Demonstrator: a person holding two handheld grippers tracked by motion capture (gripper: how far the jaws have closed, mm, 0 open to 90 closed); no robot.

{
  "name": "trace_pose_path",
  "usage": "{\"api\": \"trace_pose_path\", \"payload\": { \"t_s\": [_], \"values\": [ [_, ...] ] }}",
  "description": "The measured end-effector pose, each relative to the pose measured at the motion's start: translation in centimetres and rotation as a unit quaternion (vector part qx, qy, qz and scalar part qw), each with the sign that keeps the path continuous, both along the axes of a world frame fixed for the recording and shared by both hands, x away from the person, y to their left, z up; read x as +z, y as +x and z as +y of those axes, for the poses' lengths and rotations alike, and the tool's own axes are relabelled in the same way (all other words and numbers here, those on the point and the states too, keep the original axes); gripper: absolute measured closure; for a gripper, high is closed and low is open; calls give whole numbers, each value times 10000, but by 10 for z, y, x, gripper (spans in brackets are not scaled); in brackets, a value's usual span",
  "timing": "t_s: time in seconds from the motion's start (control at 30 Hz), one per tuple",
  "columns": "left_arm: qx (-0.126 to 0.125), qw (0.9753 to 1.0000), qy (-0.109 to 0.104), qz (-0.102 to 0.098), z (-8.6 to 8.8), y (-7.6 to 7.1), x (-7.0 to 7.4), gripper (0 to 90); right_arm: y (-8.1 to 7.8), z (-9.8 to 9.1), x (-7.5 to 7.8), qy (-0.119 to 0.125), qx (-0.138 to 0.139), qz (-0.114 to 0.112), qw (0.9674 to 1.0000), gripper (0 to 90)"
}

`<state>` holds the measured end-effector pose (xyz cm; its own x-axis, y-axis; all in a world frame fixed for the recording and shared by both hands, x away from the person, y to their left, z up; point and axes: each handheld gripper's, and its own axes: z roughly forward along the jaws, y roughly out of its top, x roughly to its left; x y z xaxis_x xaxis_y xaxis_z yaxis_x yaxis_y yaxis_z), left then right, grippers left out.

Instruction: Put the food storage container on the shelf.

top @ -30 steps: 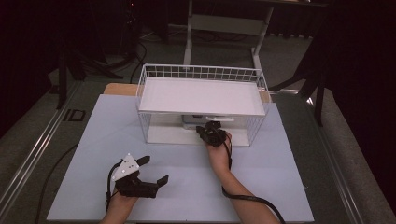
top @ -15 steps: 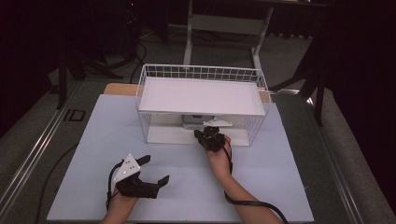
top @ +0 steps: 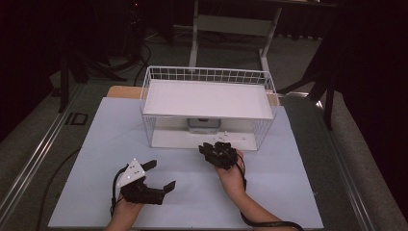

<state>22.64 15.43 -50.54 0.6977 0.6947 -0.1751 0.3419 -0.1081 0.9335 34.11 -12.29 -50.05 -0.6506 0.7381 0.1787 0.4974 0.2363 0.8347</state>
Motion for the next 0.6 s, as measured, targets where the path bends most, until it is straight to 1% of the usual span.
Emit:
{"api": "trace_pose_path", "payload": {
  "t_s": [0.03,0.07,0.1,0.13,0.17,0.2,0.23,0.3,0.33,0.37,0.4,0.47,0.5,0.57,0.6],
  "values": [
    [3,10000,39,-8,-1,0,0,10,-2,-2,1,47,22,-7,10000,669],
    [3,10000,39,-8,-1,0,0,10,-2,-2,1,47,22,-7,10000,669],
    [-23,10000,39,-11,-1,0,1,10,-5,-3,1,40,16,-41,10000,633],
    [-17,10000,41,1,-1,0,1,10,-10,-6,2,51,41,-56,10000,544],
    [-22,10000,51,9,-1,0,1,10,-12,-8,3,56,28,-89,9999,489],
    [-21,10000,31,15,0,0,1,10,-14,-10,4,76,15,-69,9999,449],
    [-14,10000,25,24,0,1,1,10,-17,-12,5,149,9,-67,9999,392],
    [-46,10000,-7,46,0,1,1,10,-21,-16,8,236,-17,-13,9997,310],
    [-65,9999,-75,61,1,2,2,10,-23,-19,8,295,55,41,9995,252],
    [-86,9998,-133,78,2,2,2,10,-25,-22,9,365,113,100,9992,220],
    [-85,9998,-153,87,3,2,3,10,-27,-24,9,393,142,129,9990,197],
    [-76,9998,-178,82,4,2,4,10,-30,-27,10,415,160,95,9990,188],
    [-62,9997,-235,55,6,2,7,10,-32,-29,10,381,211,37,9990,169],
    [-115,9995,-297,10,8,2,9,10,-38,-40,13,427,241,-62,9988,159],
    [-140,9995,-278,-19,9,3,10,10,-39,-42,13,406,310,-148,9986,158]
  ]
}}
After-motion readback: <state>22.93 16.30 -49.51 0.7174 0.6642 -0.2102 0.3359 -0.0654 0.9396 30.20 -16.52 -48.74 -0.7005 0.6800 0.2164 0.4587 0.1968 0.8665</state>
